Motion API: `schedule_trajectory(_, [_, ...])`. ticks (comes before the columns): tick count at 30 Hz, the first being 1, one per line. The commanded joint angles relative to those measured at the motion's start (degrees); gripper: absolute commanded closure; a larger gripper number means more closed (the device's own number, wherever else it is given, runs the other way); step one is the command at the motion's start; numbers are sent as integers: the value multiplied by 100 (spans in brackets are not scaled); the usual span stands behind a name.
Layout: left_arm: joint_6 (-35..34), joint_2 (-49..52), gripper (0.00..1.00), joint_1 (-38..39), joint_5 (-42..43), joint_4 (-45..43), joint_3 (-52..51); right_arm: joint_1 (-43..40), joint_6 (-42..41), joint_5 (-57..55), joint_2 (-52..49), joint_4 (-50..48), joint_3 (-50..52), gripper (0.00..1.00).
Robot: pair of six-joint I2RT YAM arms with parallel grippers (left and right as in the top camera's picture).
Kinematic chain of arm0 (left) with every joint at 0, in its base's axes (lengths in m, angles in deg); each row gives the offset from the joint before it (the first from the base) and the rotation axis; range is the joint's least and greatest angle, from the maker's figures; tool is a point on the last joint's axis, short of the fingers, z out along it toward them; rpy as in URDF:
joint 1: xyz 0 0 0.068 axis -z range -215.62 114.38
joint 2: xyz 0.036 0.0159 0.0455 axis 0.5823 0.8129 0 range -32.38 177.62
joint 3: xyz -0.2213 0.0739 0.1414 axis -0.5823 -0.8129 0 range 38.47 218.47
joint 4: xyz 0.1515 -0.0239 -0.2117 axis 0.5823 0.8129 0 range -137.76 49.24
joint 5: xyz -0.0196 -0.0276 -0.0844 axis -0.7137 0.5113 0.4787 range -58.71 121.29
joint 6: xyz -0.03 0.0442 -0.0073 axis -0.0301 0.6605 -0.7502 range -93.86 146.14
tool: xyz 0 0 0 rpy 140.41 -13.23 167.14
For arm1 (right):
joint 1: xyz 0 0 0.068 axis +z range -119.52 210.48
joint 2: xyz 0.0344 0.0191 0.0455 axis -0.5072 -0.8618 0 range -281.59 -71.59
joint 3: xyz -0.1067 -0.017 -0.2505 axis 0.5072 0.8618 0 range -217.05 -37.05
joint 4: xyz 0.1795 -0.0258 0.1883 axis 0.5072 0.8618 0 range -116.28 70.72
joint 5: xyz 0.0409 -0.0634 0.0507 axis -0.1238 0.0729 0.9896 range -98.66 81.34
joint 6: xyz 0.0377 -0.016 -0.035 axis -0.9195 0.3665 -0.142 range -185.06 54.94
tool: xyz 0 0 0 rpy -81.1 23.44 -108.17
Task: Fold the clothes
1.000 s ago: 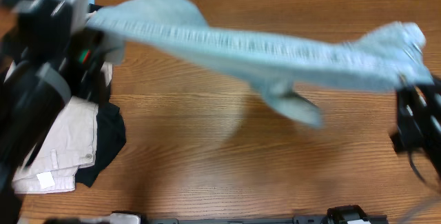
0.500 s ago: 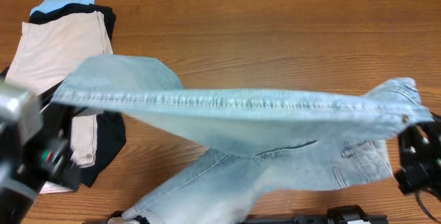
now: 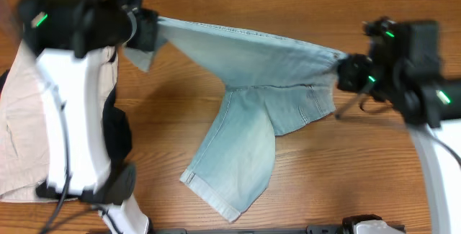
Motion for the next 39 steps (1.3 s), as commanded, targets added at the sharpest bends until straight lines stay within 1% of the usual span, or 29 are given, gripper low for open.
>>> schedule_trajectory(1, [-138,931,96,-87,-227,-184,-2,-70,52,-278,-831,-457,35,96])
schedule_trajectory(7, [-138,2103,96,-87,-157,-879,-2,-76,70,-481,-2017,-1593,35,96])
schedule_trajectory(10, [-140,2577,96,-87,-144,-1473,-2,-81,22,-660,-2533,-2511,35,96])
schedule_trajectory(11, [-140,2730,84,-87,-144,-1759,-2,-81,2,-743,-2693,-2894,35,78])
schedule_trajectory(12, [-140,2848,52,-87,-146,-2026,-2,-81,2,-820,-2813,-3233,35,57])
schedule_trajectory(13, [-144,2979,11,-87,-146,-2361,-2,-81,4,-898,-2940,-3615,35,24])
schedule_trajectory(14, [-192,3093,0,-90,-146,-2647,-2,-81,2,-922,-3029,-3915,35,0])
schedule_trajectory(17, [-498,3167,0,-92,-146,-2951,-2,-81,-107,-940,-3086,-4356,33,0])
schedule_trajectory(20, [-614,3036,0,-107,-146,-2874,42,-127,-378,-925,-3014,-4273,-107,0])
schedule_trajectory(23, [-608,2830,0,-120,-210,-2660,72,-192,-431,-754,-2929,-3823,-282,0])
schedule_trajectory(28, [-605,2430,0,-177,-313,-1965,72,-295,-431,-516,-2736,-2924,-330,0])
schedule_trajectory(33, [-553,2402,0,-146,-297,-1049,28,-387,-426,-232,-2736,-1821,-306,0])
schedule_trajectory(35, [-542,2450,0,-129,-317,-839,-92,-385,-426,-197,-2736,-1567,-269,0])
schedule_trajectory(38, [-544,2461,7,-136,-337,-903,-494,-372,-428,-197,-2736,-1462,-155,1])
schedule_trajectory(39, [-544,2461,15,-142,-350,-957,-662,-369,-431,-199,-2736,-1471,-81,5])
